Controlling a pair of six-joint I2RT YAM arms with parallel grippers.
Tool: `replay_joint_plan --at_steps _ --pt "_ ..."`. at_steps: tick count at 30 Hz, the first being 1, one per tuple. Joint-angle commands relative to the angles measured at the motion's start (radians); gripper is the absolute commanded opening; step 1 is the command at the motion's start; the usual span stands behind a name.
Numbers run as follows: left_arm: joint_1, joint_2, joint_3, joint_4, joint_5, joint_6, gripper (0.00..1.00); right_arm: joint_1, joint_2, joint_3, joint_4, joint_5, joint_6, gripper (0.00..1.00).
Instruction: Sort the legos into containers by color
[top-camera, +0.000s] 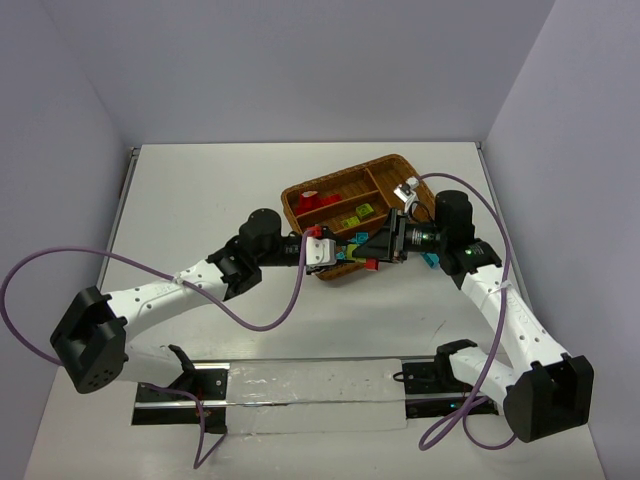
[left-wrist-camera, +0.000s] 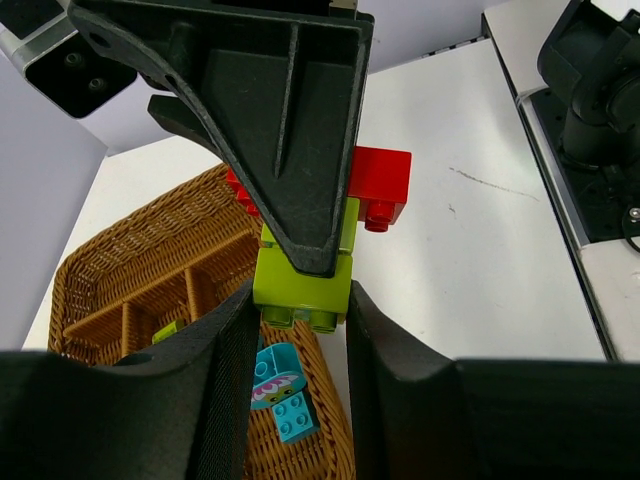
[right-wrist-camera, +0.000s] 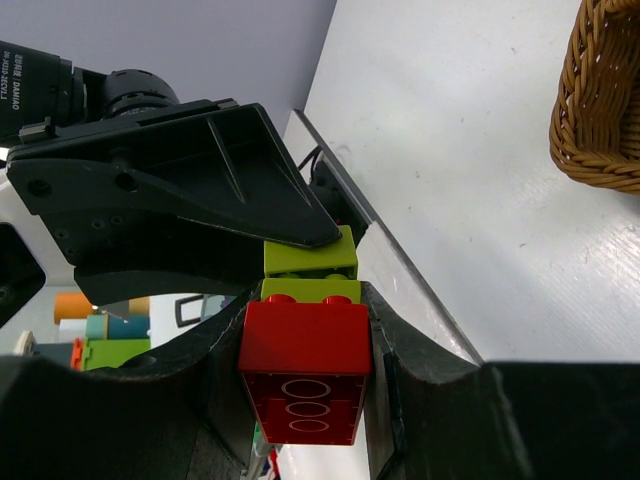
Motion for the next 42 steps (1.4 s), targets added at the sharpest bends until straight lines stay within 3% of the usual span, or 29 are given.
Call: replay_joint_plan --at_steps 1,3,17,21,24,27,29,33,35,39,42 --pt "-0.008 0.003 0.049 0.039 0.027 0.007 0.08 -0.004 -0.007 0.006 0.004 -0.007 -0.02 0.0" --pt "-0.009 0.0 0.046 0.028 0.017 0.007 0.0 -0.004 -0.011 0.004 0.002 -0.003 -0.02 0.0" --pt "0.04 -0.076 -0.079 0.043 -0.036 0.011 0.0 -0.034 -0.042 0.049 -0.118 0.036 -0.095 0.0" --pt "0.052 -0.057 -0.064 0.041 -0.04 -0.009 0.0 -0.036 -0.051 0.114 -0.236 0.114 -0.165 0.0" --pt "0.056 -0.021 -0.027 0.039 -0.074 -0.067 0.0 -0.037 -0.069 0.157 -0.324 0.292 -0.183 0.0" --pt "0.056 0.053 0.06 0.021 -0.191 -0.186 0.0 -0.037 -0.116 0.175 -0.394 0.627 -0.168 0.0" --pt "0.056 0.145 0.194 -0.061 -0.349 -0.333 0.0 -0.038 -0.166 0.169 -0.415 0.833 -0.148 0.0" --pt "0.054 0.283 0.412 -0.255 -0.472 -0.474 0.0 -0.04 -0.221 0.168 -0.436 0.961 -0.137 0.0" --pt "0.05 0.323 0.461 -0.271 -0.545 -0.53 0.0 -0.04 -0.24 0.165 -0.445 1.004 -0.138 0.0" --pt "0.047 0.38 0.514 -0.285 -0.707 -0.639 0.0 -0.04 -0.253 0.154 -0.448 1.007 -0.14 0.0" --pt "0.049 0.475 0.655 -0.459 -0.791 -0.687 0.0 -0.04 -0.246 0.149 -0.445 1.007 -0.14 0.0"
